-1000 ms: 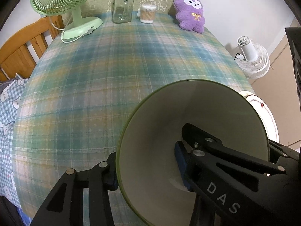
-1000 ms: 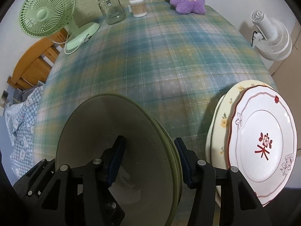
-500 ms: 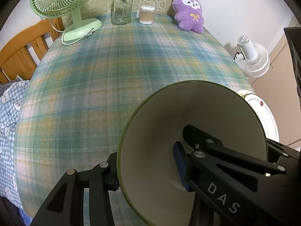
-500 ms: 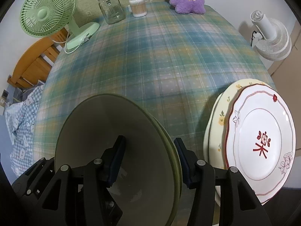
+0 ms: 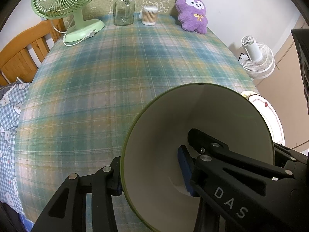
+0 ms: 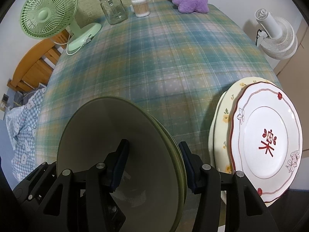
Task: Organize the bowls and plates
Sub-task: 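Lift the stacked bowls with both grippers and carry them over the floral plate stack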
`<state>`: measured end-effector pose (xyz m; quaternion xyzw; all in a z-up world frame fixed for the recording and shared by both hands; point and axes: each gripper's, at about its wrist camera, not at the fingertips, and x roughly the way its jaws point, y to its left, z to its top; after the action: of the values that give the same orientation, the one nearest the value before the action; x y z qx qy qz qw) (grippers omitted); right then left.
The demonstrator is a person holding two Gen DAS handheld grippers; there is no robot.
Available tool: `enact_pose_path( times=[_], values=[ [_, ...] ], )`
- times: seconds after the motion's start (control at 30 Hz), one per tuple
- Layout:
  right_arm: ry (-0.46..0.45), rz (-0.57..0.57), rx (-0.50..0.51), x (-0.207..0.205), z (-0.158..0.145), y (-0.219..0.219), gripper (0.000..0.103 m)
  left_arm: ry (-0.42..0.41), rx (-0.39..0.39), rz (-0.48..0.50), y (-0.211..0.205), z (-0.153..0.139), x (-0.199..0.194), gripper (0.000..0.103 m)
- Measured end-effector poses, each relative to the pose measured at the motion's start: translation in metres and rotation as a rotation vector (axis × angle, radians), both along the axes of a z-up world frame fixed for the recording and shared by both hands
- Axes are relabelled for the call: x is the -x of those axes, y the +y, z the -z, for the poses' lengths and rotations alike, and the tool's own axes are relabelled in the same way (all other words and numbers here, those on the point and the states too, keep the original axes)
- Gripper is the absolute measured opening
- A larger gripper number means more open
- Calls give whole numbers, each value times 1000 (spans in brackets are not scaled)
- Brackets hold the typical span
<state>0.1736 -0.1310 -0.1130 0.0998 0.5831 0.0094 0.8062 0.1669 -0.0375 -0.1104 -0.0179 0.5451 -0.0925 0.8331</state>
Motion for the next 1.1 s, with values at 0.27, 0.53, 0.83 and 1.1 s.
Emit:
enact_pose_path(
  times=[0.27,0.53,0.83,1.1],
  values=[
    [-19,9,14,3,-13,1,55,-20,13,9,2,-10,4,47],
    [-41,30,25,7,-26,-9,55,-43,21,29,-9,-20,4,47],
    [-57,38,24,8,-33,-34,55,-57,15,36,-35,-26,3,47],
    [-69,27,21,7,-42,-70,55,-66,10,26,-69,-34,0,47]
  ],
)
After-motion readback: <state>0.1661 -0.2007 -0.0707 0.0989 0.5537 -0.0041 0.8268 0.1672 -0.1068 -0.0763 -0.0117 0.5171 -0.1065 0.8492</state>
